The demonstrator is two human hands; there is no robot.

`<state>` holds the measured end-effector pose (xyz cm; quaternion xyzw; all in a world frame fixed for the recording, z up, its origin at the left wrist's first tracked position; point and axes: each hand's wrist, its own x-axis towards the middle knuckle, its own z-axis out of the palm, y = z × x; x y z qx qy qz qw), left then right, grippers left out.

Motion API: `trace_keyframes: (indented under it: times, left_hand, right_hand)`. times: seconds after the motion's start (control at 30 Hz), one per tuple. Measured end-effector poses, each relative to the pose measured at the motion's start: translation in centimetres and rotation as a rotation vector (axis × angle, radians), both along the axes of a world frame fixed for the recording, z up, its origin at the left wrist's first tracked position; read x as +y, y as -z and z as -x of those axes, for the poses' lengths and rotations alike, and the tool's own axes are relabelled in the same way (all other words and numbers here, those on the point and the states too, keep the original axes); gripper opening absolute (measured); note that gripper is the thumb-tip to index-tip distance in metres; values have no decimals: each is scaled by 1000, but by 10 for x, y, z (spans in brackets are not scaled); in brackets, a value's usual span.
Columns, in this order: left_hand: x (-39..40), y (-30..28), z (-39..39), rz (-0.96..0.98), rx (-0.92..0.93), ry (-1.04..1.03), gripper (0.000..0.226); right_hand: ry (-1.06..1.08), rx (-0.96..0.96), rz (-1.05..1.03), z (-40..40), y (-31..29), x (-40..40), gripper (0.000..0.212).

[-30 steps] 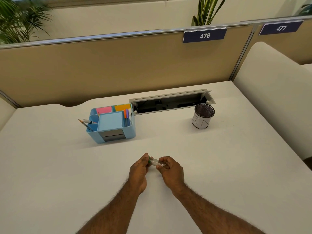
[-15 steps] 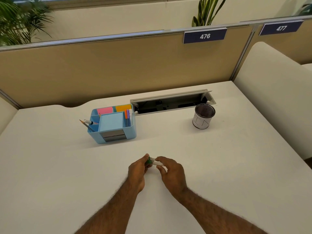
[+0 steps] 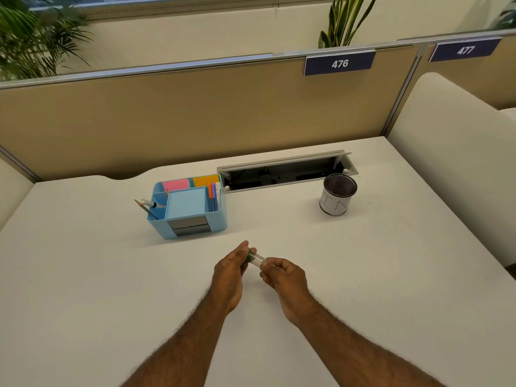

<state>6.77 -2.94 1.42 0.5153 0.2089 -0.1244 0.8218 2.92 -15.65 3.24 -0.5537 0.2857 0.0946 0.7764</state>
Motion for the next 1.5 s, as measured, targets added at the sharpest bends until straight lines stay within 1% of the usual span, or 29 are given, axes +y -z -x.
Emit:
trace_keyframes:
  times: [0.07,0.17,0.27,0.37,0.43,0.5,0.6,0.8,0.9,0.97,1.0,1.03,1.07,1.17,1.2,1.23,1.33,1.43,1.5]
  left_hand:
    - [1,-3,-1,5,-28,29,24]
    - [-1,-5,-1,-16,-49,63,25]
    - [-2,-5,1,-41,-77,82,27]
    - [-1,-4,3,-61,-106,88,26]
    - [0,-5,3,-52,-116,88,26]
    - [0,-8,4,-28,-121,82,28]
    - [2,-12,3,1,-118,74,31]
    - [9,-12,3,8,-115,70,26]
    - [14,-11,1,-7,-108,70,26]
    - [19,-10,0,-39,-105,81,28]
    - [22,-10,-1,-64,-107,89,30]
    - [24,-10,-1,-87,-110,95,32]
    - [26,-10,-2,-118,-113,104,36]
    - [32,-15,-3,-223,-127,136,53]
    - [34,-17,-5,-250,-133,137,55]
    - [38,-20,-8,-280,-140,133,53]
    - [49,-28,-20,-374,-152,129,43]
    - [58,-42,-35,-457,-177,111,41]
    - [65,-51,-46,-525,-209,-2,34]
  right_hand:
    - [20,25,-133,-1,-5,-1,10]
    - [20,59,-233,-3,-9,-2,9]
    - [10,50,-214,-3,-9,-3,10]
    - [-11,28,-133,-2,-9,0,13]
    - [-40,32,-86,-3,-11,2,19]
    - [-50,59,-88,-4,-14,4,28]
    - [-71,124,-140,-8,-19,3,35]
    - [-127,238,-322,-18,-25,5,36]
    - [-160,278,-422,-20,-24,6,38]
    - [-204,293,-432,-21,-23,8,41]
    - [-244,290,-399,-22,-22,8,43]
    - [-303,271,-323,-25,-22,10,45]
    - [-384,227,-186,-27,-22,11,46]
    - [-647,-55,418,-43,-25,17,42]
    - [-693,-145,563,-50,-28,21,38]
    - [-726,-210,664,-58,-30,25,36]
    - [-807,-320,849,-82,-37,41,34]
    - [-806,-389,895,-102,-42,59,34]
    - [-762,-425,859,-114,-46,72,40]
